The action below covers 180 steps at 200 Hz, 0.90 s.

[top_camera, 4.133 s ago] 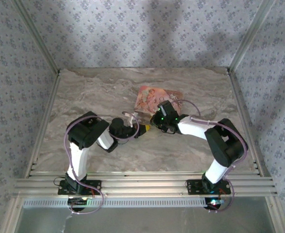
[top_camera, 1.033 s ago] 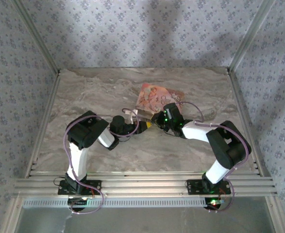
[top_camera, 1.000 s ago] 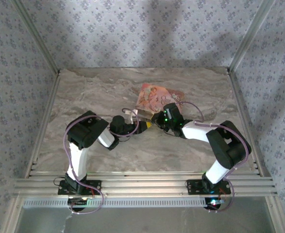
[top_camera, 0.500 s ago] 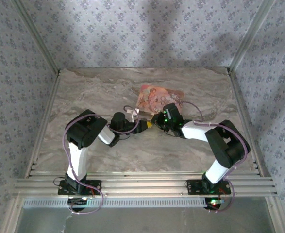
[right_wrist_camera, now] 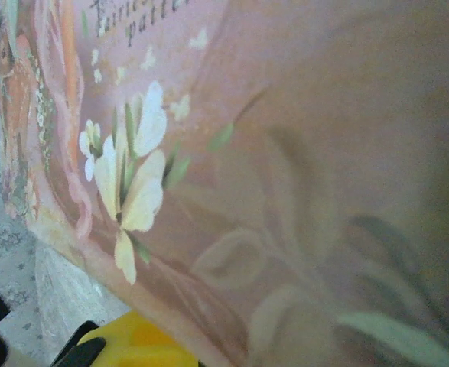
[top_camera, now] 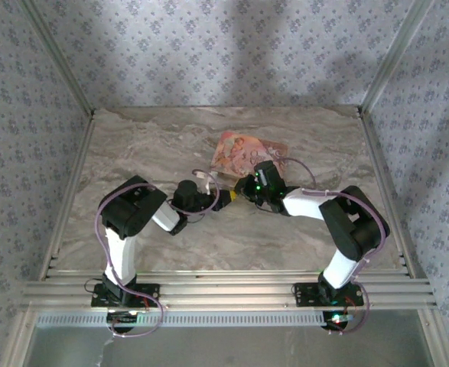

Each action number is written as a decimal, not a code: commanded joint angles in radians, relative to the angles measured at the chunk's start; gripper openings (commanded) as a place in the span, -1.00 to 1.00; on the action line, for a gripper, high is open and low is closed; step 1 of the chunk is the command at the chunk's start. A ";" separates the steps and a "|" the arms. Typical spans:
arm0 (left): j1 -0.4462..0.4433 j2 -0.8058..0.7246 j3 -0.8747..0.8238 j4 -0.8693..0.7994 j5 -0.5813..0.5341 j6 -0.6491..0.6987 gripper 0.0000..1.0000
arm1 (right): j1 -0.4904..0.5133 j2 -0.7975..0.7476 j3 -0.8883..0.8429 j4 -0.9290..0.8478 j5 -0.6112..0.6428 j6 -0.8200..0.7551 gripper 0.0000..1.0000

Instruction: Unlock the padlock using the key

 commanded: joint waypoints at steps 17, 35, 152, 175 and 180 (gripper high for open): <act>-0.014 -0.058 0.146 0.182 0.161 -0.275 -1.00 | 0.051 0.039 -0.031 -0.061 -0.201 0.110 -1.00; -0.018 -0.044 0.162 0.180 0.183 -0.279 -1.00 | 0.056 0.026 -0.024 -0.068 -0.199 0.106 -1.00; -0.248 -0.116 -0.071 -0.158 -0.386 0.680 -1.00 | 0.062 -0.045 0.006 -0.191 -0.203 0.124 -0.54; -0.238 -0.116 -0.073 -0.146 -0.373 0.644 -1.00 | 0.065 -0.066 0.004 -0.211 -0.183 0.117 -0.33; -0.235 -0.114 -0.074 -0.142 -0.369 0.637 -1.00 | 0.065 -0.069 0.005 -0.215 -0.178 0.116 -0.31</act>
